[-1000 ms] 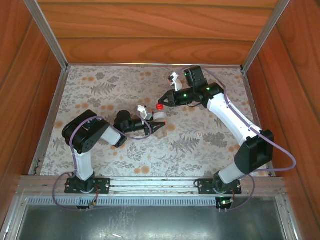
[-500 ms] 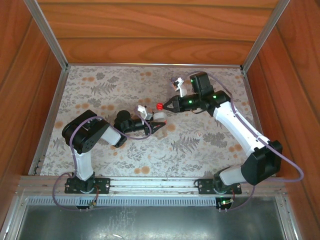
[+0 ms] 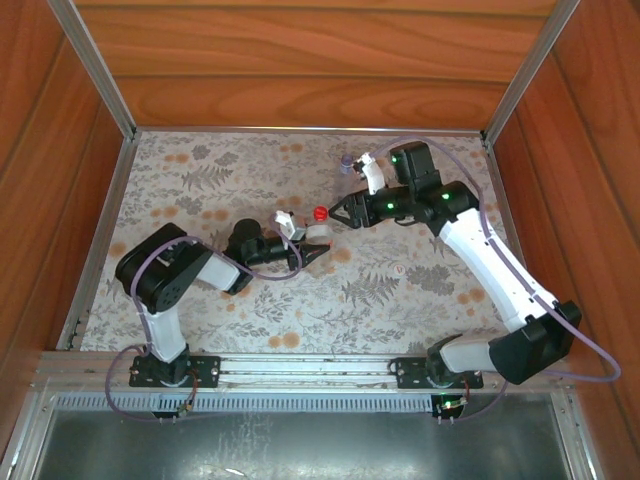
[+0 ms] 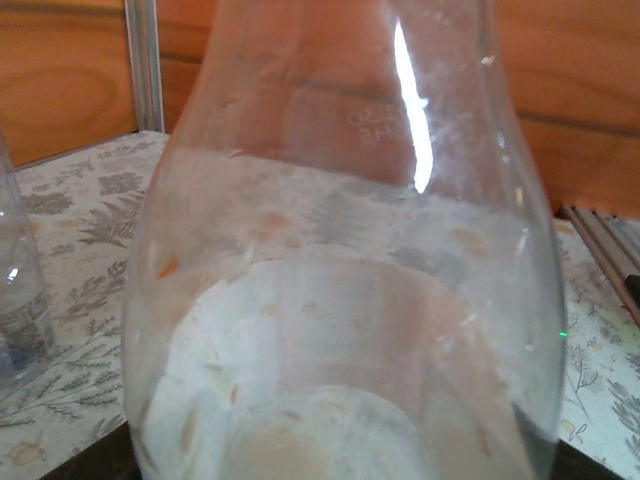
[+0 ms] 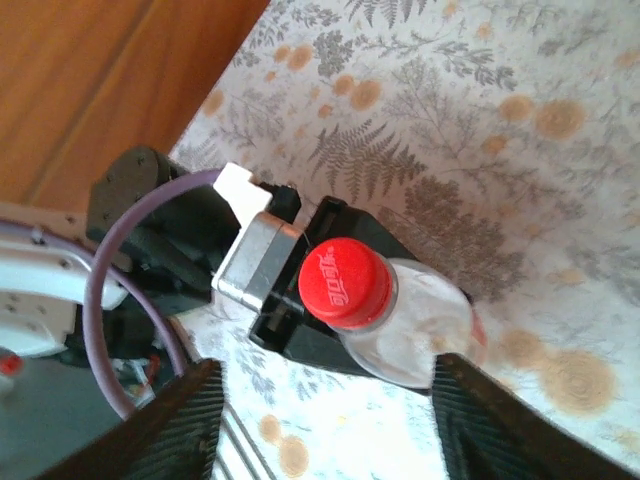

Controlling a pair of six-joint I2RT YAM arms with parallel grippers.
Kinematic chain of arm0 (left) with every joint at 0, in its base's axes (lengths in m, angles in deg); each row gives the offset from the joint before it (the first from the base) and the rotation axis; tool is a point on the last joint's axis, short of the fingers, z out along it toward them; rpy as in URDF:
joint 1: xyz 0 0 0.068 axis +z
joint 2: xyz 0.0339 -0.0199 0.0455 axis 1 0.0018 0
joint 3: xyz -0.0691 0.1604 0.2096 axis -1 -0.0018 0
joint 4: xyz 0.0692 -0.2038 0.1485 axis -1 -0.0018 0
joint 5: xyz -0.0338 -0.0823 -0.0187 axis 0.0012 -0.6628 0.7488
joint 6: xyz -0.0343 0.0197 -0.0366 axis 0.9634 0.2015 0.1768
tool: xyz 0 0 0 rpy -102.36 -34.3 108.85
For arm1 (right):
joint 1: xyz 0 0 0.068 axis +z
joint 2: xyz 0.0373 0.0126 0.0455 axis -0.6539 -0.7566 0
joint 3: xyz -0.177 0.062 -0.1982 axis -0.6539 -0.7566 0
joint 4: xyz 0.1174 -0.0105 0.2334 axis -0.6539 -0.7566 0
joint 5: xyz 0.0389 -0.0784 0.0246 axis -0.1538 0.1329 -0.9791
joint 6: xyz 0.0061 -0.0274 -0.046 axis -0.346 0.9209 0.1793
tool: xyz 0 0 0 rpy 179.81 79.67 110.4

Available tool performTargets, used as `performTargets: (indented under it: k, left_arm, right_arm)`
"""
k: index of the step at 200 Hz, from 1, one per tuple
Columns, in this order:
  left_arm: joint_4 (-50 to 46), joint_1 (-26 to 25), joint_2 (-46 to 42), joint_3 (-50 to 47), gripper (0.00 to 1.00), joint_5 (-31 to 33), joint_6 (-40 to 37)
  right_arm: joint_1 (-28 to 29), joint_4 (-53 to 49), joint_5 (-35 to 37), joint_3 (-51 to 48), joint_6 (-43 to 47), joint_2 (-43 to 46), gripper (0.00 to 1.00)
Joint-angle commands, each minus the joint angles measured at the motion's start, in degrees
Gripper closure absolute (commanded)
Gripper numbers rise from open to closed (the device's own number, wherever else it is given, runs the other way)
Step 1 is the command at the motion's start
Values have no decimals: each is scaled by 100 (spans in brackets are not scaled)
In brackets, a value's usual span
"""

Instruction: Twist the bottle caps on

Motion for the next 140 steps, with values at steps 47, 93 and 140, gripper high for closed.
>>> performTargets:
  k: [47, 93, 140]
  left_arm:
    - [-2315, 56, -1363, 10, 46, 238, -2029]
    - [-3304, 53, -2069, -30, 46, -116, -2791]
    - [-3867, 51, -2432, -47, 46, -306, -2950]
  right_arm:
    - [593, -1594, 314, 484, 4140, 542, 36]
    - [1088, -2090, 781, 810, 5945, 218, 31]
    - [1426, -2122, 983, 1222, 6364, -266, 35]
